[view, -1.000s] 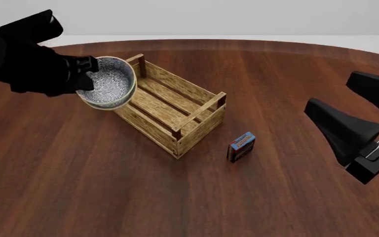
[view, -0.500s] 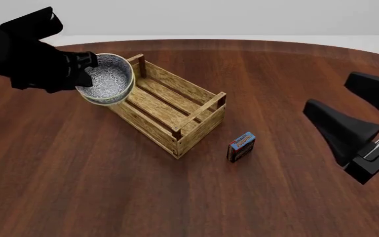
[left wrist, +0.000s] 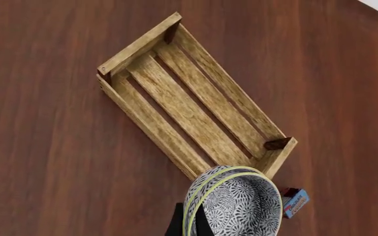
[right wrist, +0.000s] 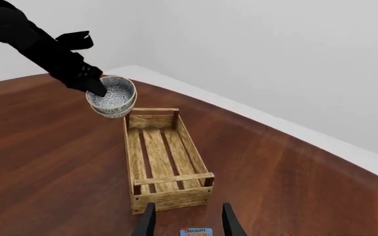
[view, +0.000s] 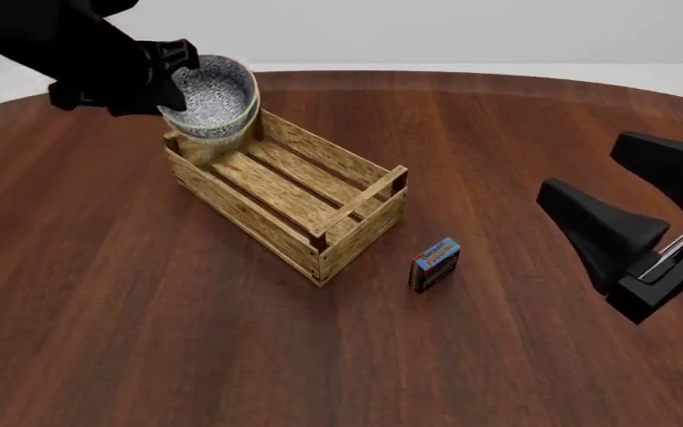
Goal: Stack the right bowl on the left bowl and place them in the tray.
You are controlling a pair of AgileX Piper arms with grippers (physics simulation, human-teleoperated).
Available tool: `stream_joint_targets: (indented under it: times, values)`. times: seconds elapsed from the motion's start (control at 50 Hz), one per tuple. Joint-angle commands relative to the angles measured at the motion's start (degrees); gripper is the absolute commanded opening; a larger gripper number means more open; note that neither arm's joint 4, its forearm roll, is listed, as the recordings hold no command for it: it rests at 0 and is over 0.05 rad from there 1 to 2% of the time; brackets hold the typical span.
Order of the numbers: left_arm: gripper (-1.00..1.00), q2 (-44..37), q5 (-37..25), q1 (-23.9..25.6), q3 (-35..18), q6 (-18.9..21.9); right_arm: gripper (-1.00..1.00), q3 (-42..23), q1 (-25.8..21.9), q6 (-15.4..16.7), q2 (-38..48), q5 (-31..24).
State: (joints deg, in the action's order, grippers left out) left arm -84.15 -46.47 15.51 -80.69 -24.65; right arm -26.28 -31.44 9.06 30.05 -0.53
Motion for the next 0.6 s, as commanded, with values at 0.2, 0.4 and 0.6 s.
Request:
stream_joint_targets:
  times: [0.2,0.4,0.6]
  values:
    - [-1.00,-14.3,-0.7,-3.0,-11.2,4.6,1.00,0.3,1.3,-0.6,3.4,2.6]
    - [-1.00,-21.3,-0.8,-2.2,-17.5,3.0,1.00,0.4,1.2,-1.3,3.6,2.7]
    - [-1.00,-26.8,-2.3,-1.4,-23.9,1.3,1.00,0.4,2.2,-1.6,3.7,2.8]
